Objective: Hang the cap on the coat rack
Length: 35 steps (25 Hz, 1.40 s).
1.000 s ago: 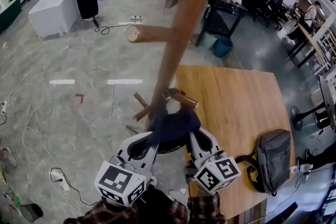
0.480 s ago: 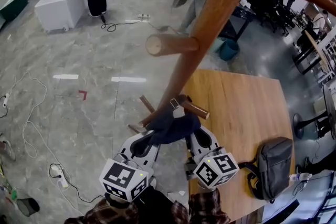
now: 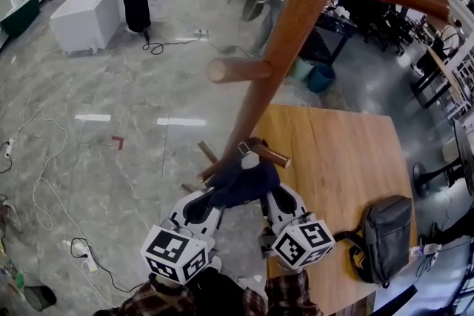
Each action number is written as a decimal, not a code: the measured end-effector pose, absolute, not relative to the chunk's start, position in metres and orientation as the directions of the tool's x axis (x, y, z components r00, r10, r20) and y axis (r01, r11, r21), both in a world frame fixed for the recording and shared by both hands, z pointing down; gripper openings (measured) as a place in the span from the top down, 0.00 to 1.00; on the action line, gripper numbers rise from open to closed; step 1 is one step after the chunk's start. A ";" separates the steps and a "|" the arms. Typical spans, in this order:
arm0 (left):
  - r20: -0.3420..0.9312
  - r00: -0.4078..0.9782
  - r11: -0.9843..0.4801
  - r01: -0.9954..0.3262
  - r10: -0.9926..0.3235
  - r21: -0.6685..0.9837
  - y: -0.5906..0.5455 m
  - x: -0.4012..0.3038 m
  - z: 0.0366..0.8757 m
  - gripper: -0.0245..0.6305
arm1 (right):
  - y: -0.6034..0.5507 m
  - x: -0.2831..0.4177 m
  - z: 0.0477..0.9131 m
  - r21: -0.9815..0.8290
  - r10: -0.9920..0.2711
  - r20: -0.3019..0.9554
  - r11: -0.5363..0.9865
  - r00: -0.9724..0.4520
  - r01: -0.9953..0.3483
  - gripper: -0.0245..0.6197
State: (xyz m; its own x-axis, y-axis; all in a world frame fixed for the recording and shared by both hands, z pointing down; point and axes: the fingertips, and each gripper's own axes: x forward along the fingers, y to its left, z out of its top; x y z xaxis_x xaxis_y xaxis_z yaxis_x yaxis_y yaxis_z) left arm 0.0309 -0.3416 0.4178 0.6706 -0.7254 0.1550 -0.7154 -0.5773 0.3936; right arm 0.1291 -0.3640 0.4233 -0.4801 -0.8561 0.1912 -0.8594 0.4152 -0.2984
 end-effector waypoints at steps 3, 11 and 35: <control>0.159 0.665 -0.574 -0.722 -0.729 0.387 -0.337 0.029 0.414 0.88 | -0.358 0.131 0.418 -0.299 -0.866 0.179 0.404 -0.466 -0.865 0.91; 0.135 0.677 -0.594 -0.710 -0.723 0.379 -0.320 0.022 0.400 0.69 | -0.340 0.139 0.401 -0.303 -0.884 0.138 0.392 -0.447 -0.869 0.83; 0.022 0.773 -0.745 -0.617 -0.633 0.253 -0.255 0.040 0.337 0.69 | -0.267 0.116 0.341 -0.217 -0.871 0.017 0.476 -0.491 -0.852 0.83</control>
